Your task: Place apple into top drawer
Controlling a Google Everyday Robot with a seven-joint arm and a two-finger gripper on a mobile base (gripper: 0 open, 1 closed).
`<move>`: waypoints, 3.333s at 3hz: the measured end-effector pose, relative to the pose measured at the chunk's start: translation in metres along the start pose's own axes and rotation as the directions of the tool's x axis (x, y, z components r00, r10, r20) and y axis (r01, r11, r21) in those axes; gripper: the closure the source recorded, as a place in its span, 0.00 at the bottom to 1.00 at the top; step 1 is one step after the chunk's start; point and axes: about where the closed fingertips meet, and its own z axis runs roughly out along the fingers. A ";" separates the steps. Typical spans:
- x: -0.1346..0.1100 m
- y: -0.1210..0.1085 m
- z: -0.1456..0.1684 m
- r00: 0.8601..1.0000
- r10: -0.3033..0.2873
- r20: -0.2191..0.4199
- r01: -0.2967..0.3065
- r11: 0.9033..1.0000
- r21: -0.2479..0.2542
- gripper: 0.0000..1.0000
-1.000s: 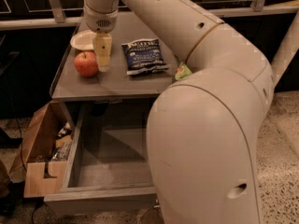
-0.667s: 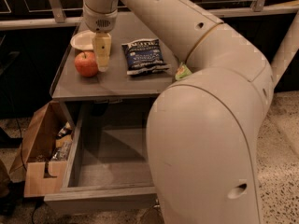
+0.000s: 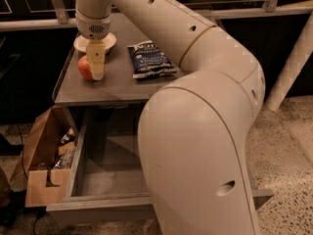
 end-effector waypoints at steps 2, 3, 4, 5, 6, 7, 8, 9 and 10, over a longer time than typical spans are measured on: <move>-0.004 0.022 0.028 0.999 0.038 0.023 -0.037 0.997 -0.071 0.00; -0.005 0.011 0.039 0.998 0.035 0.047 -0.030 0.995 -0.099 0.00; -0.005 0.010 0.039 0.998 0.035 0.048 -0.030 0.995 -0.100 0.00; -0.005 0.010 0.039 0.998 0.035 0.048 -0.030 0.995 -0.100 0.19; -0.005 0.010 0.039 0.998 0.035 0.048 -0.030 0.995 -0.099 0.42; -0.005 0.010 0.039 0.998 0.035 0.048 -0.030 0.995 -0.099 0.66; -0.005 0.010 0.039 0.998 0.035 0.048 -0.030 0.995 -0.099 0.89; -0.005 0.010 0.039 0.998 0.035 0.048 -0.030 0.995 -0.099 1.00; -0.005 0.010 0.039 0.998 0.035 0.048 -0.030 0.995 -0.099 1.00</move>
Offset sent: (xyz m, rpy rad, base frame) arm -0.0258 0.0043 -0.0280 0.0061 0.0953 -0.0048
